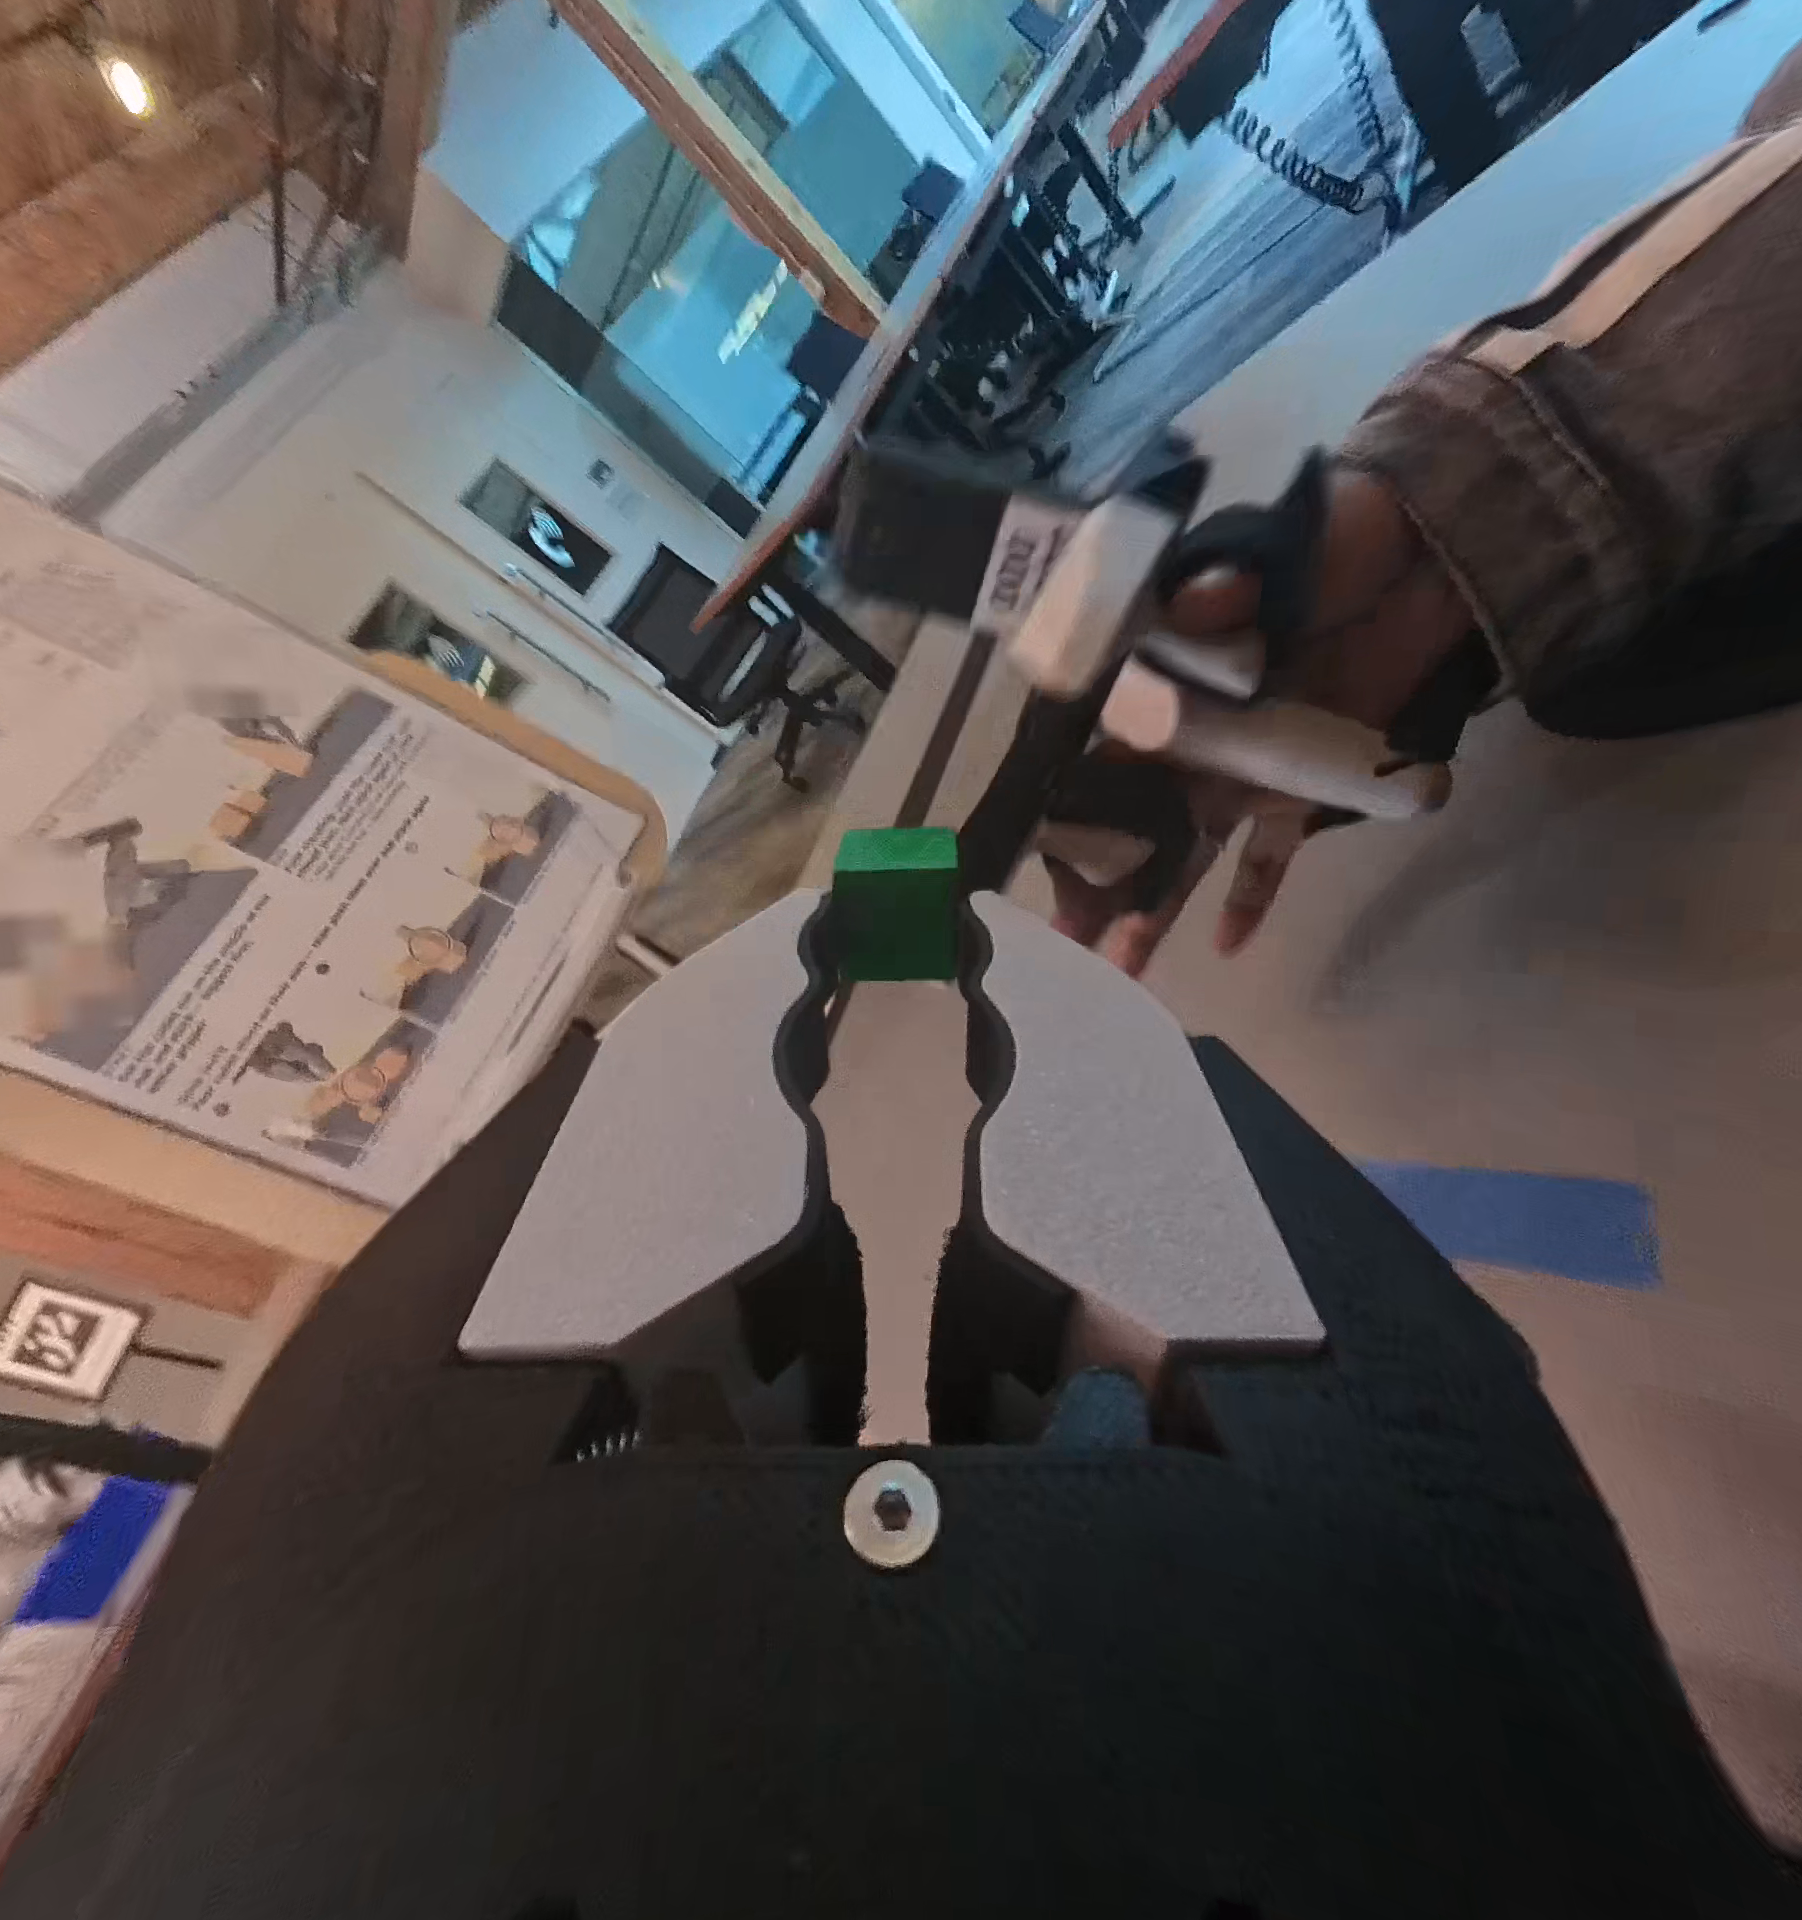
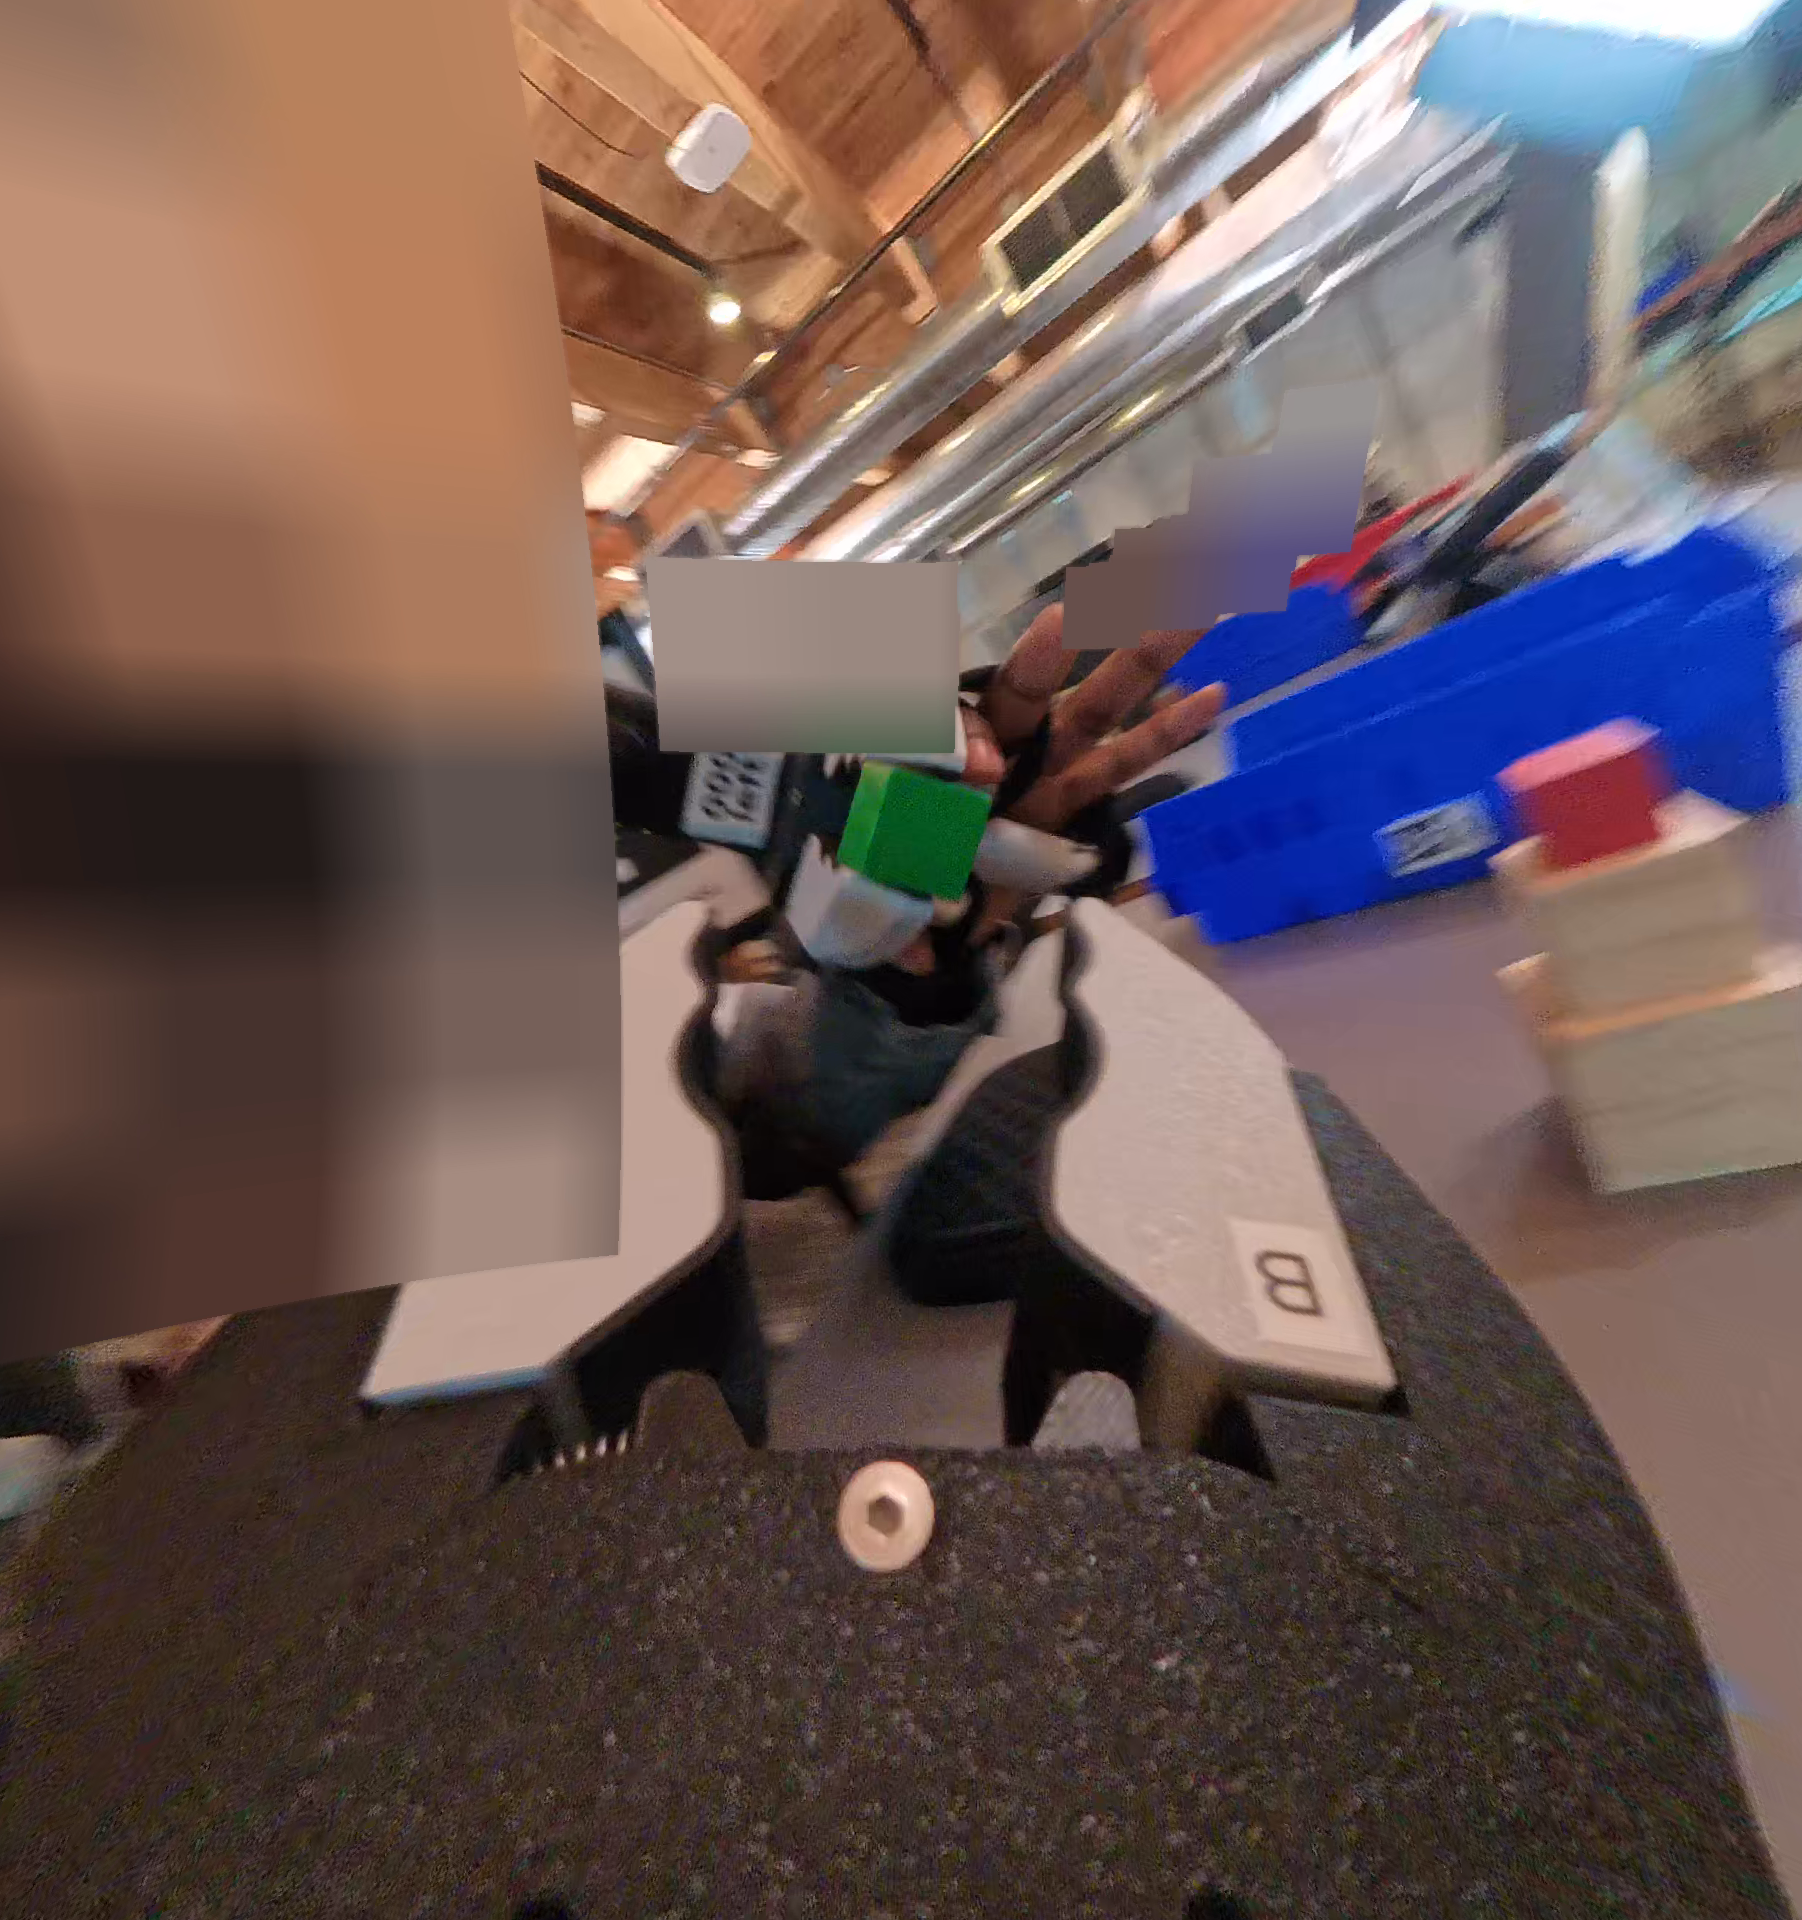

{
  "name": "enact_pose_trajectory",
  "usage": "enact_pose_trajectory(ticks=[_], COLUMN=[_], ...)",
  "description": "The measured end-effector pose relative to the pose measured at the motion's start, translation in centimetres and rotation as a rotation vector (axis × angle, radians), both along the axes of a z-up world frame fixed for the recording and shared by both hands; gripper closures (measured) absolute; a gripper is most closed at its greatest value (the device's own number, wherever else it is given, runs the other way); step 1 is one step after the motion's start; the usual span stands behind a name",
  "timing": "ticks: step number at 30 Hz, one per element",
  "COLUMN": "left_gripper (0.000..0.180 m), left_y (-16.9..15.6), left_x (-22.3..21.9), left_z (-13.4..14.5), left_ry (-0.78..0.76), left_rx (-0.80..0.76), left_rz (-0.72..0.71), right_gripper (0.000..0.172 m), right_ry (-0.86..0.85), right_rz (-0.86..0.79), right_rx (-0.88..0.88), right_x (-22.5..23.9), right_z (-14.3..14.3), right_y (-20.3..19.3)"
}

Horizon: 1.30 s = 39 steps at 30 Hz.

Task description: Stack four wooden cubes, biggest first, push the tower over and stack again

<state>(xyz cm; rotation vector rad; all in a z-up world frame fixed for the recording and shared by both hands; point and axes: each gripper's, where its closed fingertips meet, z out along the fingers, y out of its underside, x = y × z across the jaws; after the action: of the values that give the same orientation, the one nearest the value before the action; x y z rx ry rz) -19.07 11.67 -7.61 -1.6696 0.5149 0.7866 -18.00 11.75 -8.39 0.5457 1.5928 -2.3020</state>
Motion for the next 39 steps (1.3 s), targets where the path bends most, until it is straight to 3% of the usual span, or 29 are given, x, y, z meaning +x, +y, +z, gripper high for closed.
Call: enact_pose_trajectory(ticks=[1,4,7,11,17,26,39], left_gripper=[0.159,0.159,0.159,0.158,0.159,0.159,0.158], left_y=[-0.8,-3.8,-6.8,-9.2,-9.0,-7.9,-8.0], left_x=[-1.1,-5.2,-9.3,-12.8,-14.7,-15.2,-15.0], left_z=[0.3,0.2,-0.6,-1.7,-4.2,-6.2,-6.9], left_ry=[-0.035,-0.2,-0.329,-0.5,-0.425,-0.483,-0.488], left_rx=[-0.042,-0.267,-0.54,-0.895,-1.194,-1.257,-1.304], left_rz=[0.021,0.107,0.178,0.249,0.237,0.179,0.147], right_gripper=[0.096,0.066,0.041,0.034,0.035,0.04,0.043], right_ry=[0.096,0.417,0.529,0.489,0.511,0.506,0.503], right_rz=[-0.099,-0.415,-0.56,-0.54,-0.516,-0.511,-0.518], right_rx=[0.045,0.263,0.378,0.441,0.492,0.472,0.458], right_x=[-0.6,-2.5,-3.6,-4.0,-3.8,-3.6,-3.7], right_z=[-0.1,-1.0,-2.1,-4.1,-5.2,-5.1,-4.9], right_y=[0.3,1.6,2.1,1.5,1.0,1.1,1.3])
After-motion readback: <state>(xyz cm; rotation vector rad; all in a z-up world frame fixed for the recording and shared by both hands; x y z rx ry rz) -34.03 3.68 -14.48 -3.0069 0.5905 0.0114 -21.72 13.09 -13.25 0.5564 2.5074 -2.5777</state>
